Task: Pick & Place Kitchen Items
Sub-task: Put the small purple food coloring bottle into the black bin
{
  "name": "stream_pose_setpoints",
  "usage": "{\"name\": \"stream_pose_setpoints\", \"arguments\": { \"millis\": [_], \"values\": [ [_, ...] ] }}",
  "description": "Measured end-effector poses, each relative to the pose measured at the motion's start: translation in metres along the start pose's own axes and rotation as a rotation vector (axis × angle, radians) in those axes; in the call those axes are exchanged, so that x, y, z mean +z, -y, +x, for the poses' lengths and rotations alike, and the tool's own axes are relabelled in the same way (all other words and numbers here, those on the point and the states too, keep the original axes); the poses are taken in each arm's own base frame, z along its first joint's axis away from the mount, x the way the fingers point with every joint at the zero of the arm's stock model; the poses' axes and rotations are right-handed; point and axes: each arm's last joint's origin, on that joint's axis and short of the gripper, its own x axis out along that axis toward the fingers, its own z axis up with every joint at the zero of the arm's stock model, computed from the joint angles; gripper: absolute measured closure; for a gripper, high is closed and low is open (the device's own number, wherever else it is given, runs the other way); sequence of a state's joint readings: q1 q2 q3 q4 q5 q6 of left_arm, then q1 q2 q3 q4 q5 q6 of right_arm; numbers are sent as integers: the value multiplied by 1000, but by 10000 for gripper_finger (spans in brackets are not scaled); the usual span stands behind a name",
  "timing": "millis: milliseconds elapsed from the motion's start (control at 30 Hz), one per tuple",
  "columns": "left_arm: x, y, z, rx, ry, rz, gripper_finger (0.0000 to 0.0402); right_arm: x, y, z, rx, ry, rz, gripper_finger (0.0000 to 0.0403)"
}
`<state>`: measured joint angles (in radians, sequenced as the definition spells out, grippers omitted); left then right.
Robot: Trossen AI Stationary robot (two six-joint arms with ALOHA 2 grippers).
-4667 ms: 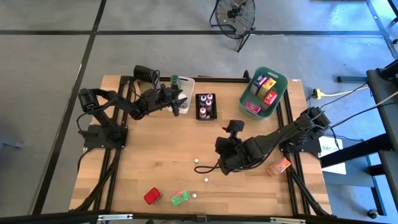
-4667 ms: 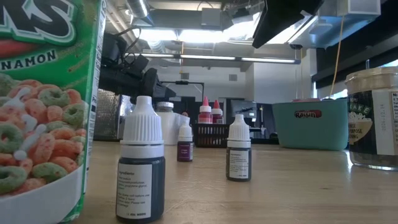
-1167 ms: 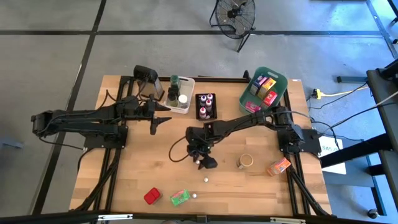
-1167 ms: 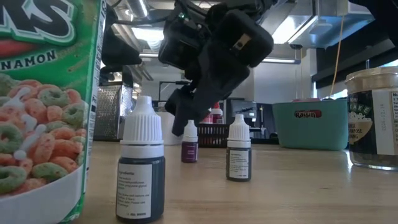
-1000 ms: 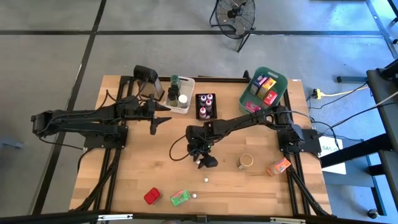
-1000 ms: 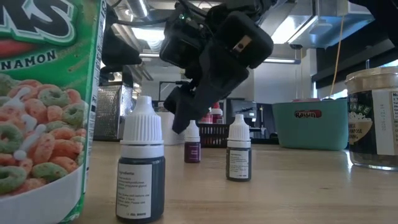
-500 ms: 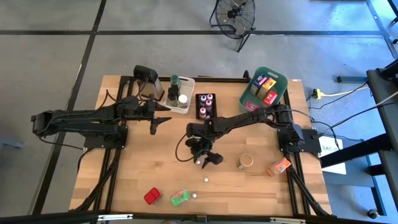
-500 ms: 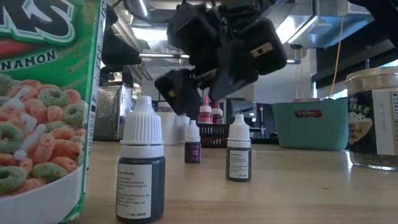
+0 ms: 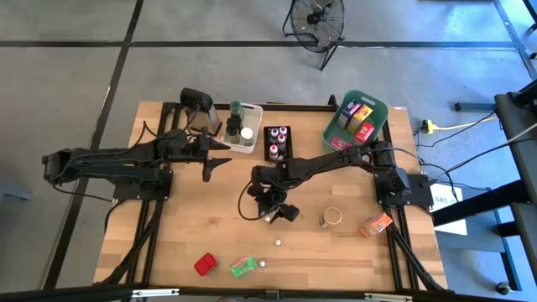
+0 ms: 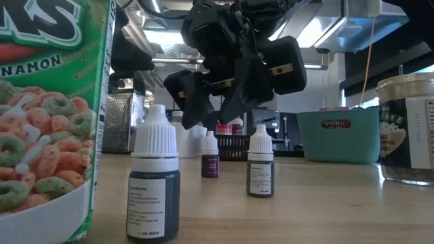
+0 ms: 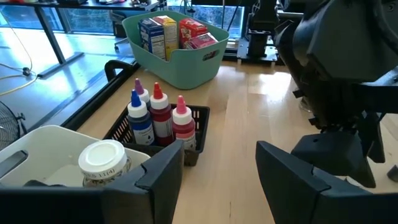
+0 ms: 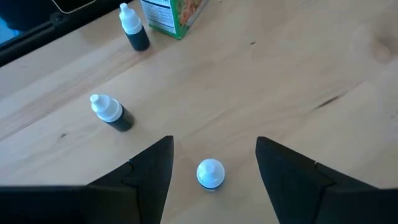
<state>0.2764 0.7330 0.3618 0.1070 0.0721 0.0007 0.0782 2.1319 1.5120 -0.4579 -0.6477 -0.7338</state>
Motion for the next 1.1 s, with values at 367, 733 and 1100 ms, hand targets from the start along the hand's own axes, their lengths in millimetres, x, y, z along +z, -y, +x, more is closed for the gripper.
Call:
{"name": "stream_pose_setpoints", "arguments": {
  "millis": [367,733,1100],
  "values": [
    [0,0,0,-15,0,2,207,-4,-2,7,9,-35,31,213],
    [0,0,0,-16,0,2,206,-9,2,9,40,4,18,226],
    [0,1,0,-25,0,3,206,-20,9,13,52,15,20,226]
  ]
}}
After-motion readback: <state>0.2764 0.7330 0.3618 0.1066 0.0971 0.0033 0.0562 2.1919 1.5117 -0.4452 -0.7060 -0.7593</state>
